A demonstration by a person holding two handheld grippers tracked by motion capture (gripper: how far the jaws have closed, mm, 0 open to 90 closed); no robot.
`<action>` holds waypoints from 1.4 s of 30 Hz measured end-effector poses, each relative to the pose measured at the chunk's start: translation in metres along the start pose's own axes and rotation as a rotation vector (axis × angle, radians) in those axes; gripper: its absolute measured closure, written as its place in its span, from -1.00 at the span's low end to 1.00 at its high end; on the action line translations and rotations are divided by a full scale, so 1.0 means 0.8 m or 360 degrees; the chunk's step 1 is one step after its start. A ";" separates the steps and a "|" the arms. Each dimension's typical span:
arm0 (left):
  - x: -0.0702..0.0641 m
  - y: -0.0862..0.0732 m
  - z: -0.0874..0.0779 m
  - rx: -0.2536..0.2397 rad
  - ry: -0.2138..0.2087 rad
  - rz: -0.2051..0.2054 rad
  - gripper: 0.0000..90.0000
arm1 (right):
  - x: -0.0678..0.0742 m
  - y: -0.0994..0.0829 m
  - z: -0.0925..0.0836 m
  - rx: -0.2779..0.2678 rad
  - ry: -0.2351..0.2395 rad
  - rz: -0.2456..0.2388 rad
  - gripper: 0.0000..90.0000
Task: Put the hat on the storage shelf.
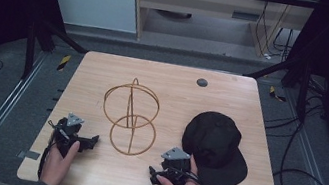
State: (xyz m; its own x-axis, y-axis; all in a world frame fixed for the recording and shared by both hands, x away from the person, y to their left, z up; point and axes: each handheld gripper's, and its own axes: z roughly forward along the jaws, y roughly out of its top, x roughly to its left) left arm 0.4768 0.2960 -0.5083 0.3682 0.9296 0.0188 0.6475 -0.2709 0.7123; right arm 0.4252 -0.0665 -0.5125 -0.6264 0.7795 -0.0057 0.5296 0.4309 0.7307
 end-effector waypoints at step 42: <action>-0.002 0.000 0.000 0.0000 0.0012 -0.0019 -1.00 | -0.197 0.127 -0.177 0.0413 -0.0153 0.0016 -0.83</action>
State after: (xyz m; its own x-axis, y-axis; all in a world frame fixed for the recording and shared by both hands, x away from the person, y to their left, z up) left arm 0.4762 0.2943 -0.5083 0.3552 0.9347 0.0155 0.6518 -0.2595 0.7126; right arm 0.4969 -0.2099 -0.3410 -0.5697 0.8186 -0.0729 0.6723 0.5152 0.5316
